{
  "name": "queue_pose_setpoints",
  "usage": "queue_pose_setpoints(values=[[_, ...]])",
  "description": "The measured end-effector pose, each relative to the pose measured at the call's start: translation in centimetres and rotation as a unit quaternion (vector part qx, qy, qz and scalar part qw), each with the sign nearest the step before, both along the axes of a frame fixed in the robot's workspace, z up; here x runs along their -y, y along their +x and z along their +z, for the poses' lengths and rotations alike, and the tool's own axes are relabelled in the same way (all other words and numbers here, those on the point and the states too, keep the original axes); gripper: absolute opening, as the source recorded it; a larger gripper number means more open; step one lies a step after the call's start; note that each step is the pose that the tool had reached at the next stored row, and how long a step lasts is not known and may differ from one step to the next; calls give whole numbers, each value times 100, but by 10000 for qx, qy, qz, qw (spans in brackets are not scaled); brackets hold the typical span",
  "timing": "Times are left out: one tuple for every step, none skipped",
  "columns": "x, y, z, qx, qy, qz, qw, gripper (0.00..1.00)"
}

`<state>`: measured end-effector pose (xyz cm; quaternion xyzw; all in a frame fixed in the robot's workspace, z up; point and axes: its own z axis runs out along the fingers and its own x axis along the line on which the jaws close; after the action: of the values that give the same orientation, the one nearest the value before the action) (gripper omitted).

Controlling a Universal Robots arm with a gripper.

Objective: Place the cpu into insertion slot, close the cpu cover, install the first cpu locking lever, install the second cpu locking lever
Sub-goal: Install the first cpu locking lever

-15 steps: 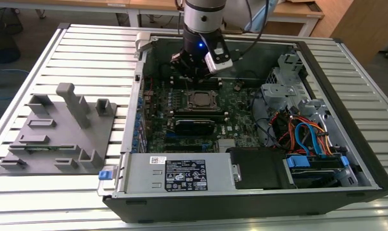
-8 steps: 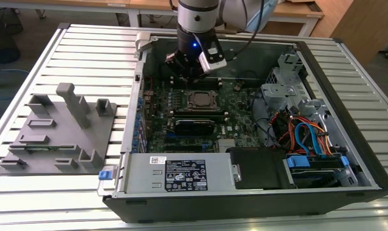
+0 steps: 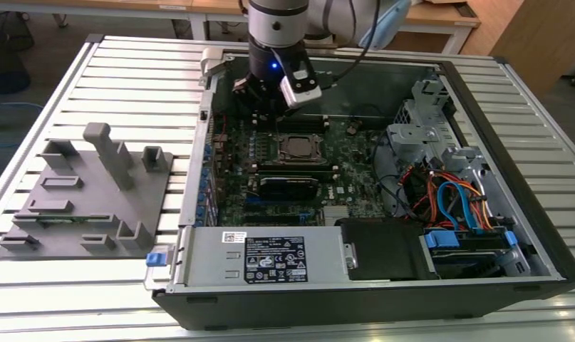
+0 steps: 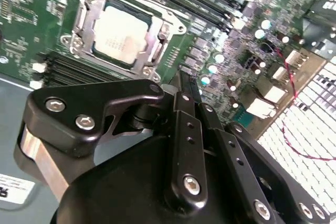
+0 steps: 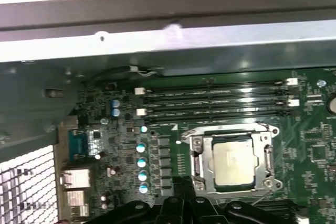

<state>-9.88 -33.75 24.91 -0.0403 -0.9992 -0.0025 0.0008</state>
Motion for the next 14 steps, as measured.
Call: queue_pose_setpoints(values=[[-3,-19,0,0,0,0,10000,10],[-9,-33,0,0,0,-1,10000,10],[-17,-45,0,0,0,-1,10000,10],[-28,-53,0,0,-1,-1,10000,10],[-44,-59,-1,0,0,-1,10000,10],[-61,-66,0,0,0,0,10000,10],[-77,-73,0,0,0,0,10000,10],[-94,-80,0,0,0,-1,10000,10],[-108,-90,0,0,0,-1,10000,10],[-123,-100,0,0,0,-1,10000,10],[-137,-107,0,1,0,-1,10000,10],[-149,-112,-1,4,0,-1,10000,10],[-160,-114,0,9,0,-1,10000,10],[-171,-114,-1,16,0,-1,10000,10]])
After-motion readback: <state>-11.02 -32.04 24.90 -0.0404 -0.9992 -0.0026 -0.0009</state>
